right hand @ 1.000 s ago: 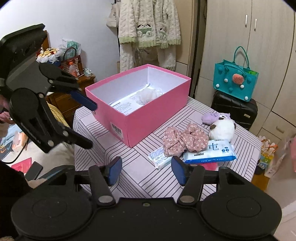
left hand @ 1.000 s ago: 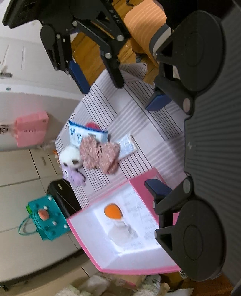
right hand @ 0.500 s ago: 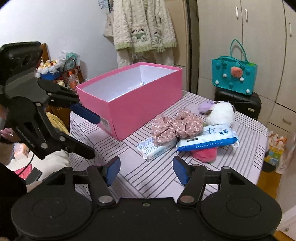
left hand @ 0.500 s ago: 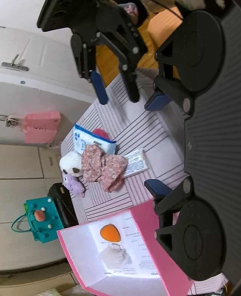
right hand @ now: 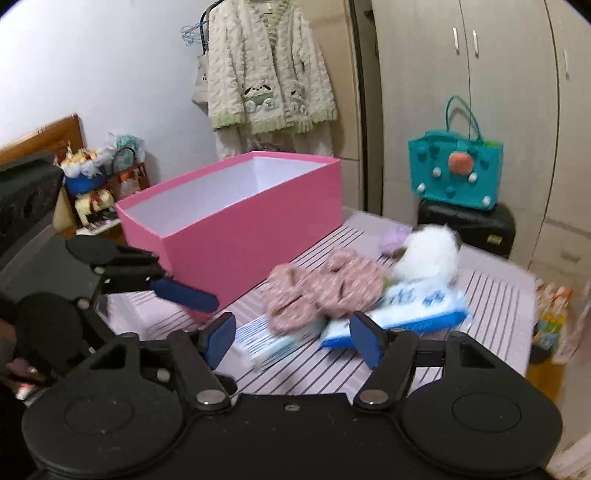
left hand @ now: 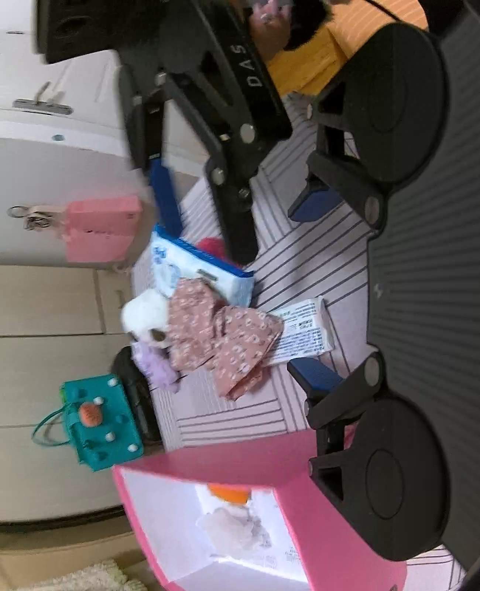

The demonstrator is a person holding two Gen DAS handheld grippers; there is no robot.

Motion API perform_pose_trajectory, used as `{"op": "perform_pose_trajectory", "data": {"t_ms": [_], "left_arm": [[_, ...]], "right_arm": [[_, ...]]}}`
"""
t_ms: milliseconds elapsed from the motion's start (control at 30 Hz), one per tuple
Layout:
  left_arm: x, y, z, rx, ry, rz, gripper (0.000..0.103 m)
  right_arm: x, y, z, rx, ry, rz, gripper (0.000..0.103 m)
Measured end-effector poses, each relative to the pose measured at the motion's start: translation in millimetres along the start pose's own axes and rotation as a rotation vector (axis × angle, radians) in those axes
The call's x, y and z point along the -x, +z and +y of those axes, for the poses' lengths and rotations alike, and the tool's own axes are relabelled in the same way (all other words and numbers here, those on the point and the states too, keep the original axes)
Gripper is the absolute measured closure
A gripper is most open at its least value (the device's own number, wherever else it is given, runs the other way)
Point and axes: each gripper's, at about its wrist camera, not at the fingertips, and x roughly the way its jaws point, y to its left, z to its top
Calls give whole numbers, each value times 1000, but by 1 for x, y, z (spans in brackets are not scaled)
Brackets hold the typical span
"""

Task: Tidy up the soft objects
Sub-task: 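Grasp the pink floral cloth with the right gripper while the left grasps the white packet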

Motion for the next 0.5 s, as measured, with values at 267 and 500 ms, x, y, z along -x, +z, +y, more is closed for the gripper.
{"op": "perform_pose_trajectory", "data": {"t_ms": [267,500], "left_arm": [[-20,2,2,58,43,-23,23],[-26,-6,9,151,38,-35,25]], "right_arm": [[-31,13,-21,31,13,8,12],[-70,26,-34,29,10,90,8]]}}
